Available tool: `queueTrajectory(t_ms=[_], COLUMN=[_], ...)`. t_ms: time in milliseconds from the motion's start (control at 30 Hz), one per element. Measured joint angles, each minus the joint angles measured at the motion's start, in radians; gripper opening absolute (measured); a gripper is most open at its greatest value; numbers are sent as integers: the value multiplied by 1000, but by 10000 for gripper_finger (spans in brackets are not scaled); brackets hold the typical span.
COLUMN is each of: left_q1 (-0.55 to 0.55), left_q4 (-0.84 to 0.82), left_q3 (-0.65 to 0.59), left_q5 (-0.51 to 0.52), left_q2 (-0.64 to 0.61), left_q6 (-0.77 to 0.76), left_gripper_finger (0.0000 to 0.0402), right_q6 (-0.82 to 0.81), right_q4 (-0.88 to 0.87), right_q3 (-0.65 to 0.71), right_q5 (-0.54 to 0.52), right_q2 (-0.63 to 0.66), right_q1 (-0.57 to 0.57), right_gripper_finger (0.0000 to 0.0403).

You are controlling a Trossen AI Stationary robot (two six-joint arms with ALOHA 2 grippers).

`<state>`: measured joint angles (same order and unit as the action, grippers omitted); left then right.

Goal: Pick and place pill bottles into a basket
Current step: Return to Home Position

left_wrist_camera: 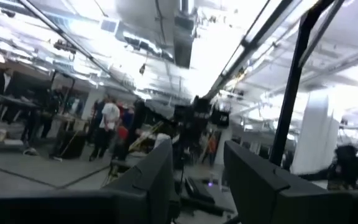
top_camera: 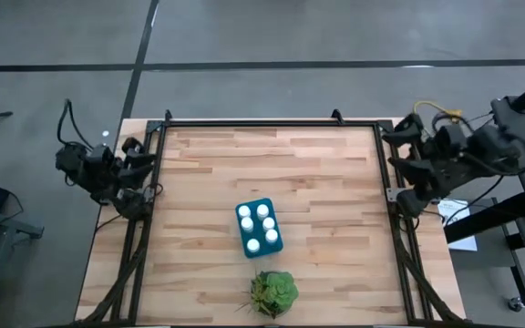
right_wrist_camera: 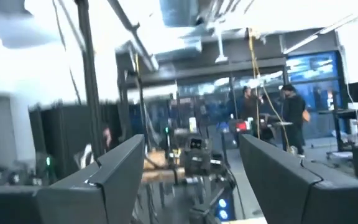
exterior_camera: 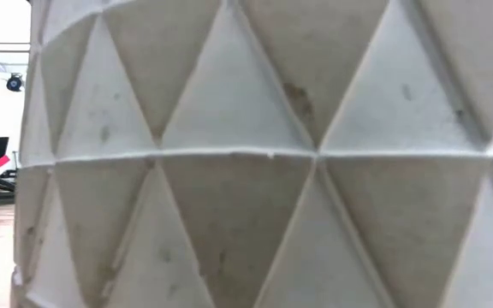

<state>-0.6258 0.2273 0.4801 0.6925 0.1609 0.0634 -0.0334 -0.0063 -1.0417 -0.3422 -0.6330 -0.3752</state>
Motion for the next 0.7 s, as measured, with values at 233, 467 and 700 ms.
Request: queueTrajectory(t_ms=[233, 467, 700], left_q1=[2, 2, 2], left_q4=[131, 386, 436], left_q3=[-161, -349, -470], left_q5=[6, 58, 185], left_q2=[-131, -118, -109], left_q6=[58, 91, -2], left_gripper_finger=[128, 128, 128], right_q6=[-20, -56, -84], right_q4=[438, 693, 649], right_q3=[466, 802, 1036], right_q5=[-1, 4, 4], right_q2=[273, 478, 633], right_q1=[0, 0, 0], right_gripper_finger=[257, 250, 249])
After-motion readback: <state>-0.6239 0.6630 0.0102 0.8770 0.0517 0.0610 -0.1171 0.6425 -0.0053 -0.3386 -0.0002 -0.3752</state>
